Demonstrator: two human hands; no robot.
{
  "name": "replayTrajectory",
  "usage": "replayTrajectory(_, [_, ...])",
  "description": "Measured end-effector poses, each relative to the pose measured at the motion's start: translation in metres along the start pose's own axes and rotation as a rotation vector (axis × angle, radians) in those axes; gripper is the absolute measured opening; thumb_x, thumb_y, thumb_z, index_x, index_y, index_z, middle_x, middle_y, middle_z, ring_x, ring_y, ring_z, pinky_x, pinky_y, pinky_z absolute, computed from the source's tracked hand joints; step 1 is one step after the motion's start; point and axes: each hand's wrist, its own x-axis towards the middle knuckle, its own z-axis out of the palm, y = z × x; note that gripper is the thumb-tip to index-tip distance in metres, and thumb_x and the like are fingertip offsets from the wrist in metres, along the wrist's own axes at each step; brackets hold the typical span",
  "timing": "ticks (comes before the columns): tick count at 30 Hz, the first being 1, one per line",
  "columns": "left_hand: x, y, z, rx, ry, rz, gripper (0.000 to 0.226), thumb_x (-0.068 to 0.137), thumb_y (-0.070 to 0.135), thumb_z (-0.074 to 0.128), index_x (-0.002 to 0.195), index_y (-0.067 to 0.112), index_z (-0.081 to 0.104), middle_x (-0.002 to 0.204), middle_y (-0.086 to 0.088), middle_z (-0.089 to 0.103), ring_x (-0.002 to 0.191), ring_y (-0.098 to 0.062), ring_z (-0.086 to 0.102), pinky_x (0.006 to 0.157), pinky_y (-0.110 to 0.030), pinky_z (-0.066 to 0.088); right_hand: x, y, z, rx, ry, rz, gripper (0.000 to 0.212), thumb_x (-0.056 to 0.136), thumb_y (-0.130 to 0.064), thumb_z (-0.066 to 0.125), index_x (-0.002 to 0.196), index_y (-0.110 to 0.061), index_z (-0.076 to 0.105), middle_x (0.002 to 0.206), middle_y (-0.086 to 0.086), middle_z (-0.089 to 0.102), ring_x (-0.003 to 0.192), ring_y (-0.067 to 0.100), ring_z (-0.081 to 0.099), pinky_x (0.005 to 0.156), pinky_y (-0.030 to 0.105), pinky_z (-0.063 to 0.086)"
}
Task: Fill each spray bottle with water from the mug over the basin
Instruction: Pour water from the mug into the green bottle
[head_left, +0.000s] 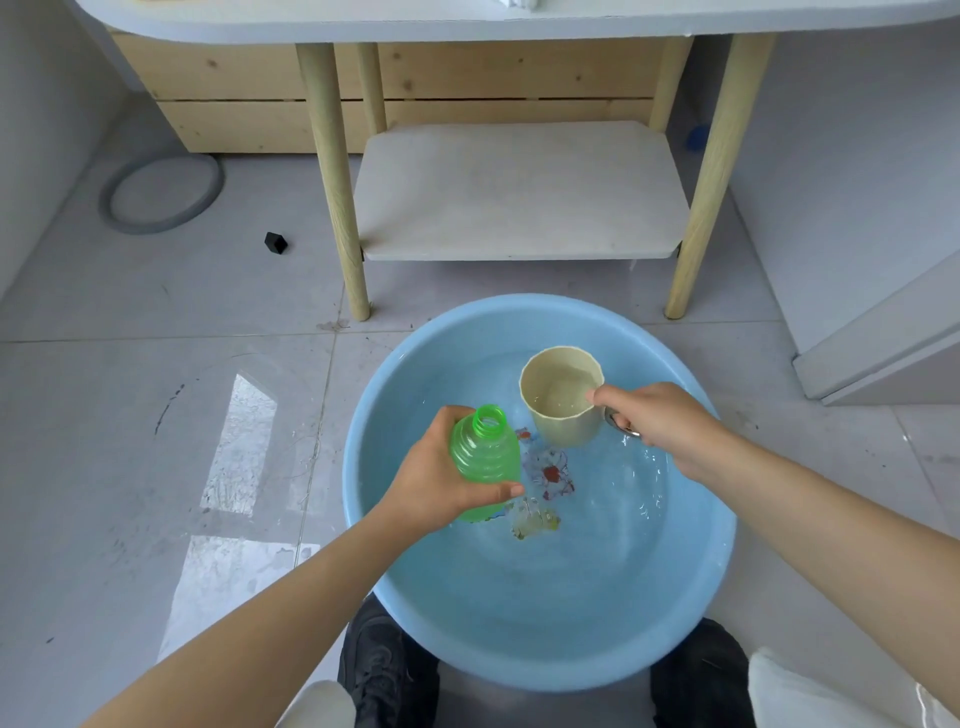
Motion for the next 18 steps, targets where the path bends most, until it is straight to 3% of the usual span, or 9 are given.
replayTrajectory(8, [0.002,0.009,0.007,-0.003,0.013,0.054,0.079,0.056,0.034,0.091,0.119,0.030,0.044,0.109,0.013,0.059,0.100,-0.005,0.056,0.074,-0.004,0.041,-0.023,-0.016,-0.001,0.076,0.134,-0.185,0.045,0.080,-0.044,0.065,0.063,-0.010,0.041,0.055,0.001,0.026,0.056,0.021,0.027,0.057,0.032,0.020])
replayTrajectory(13, [0.002,0.011,0.008,-0.015,0.024,0.063,0.077,0.056,0.034,0.090,0.117,0.031,0.044,0.108,0.014,0.059,0.099,-0.004,0.056,0.073,-0.005,0.042,-0.032,-0.023,0.003,0.035,0.194,-0.297,0.055,0.080,-0.044,0.065,0.051,-0.019,0.025,0.042,-0.009,0.017,0.045,0.015,0.020,0.052,0.031,0.017])
replayTrajectory(18, [0.001,0.011,0.008,-0.005,0.024,0.072,0.077,0.057,0.033,0.090,0.119,0.028,0.044,0.109,0.012,0.059,0.100,-0.005,0.056,0.075,-0.006,0.041,-0.037,-0.022,0.008,-0.031,0.259,-0.393,0.050,0.079,-0.046,0.066,0.057,-0.012,0.037,0.050,-0.002,0.025,0.050,0.018,0.026,0.053,0.031,0.022])
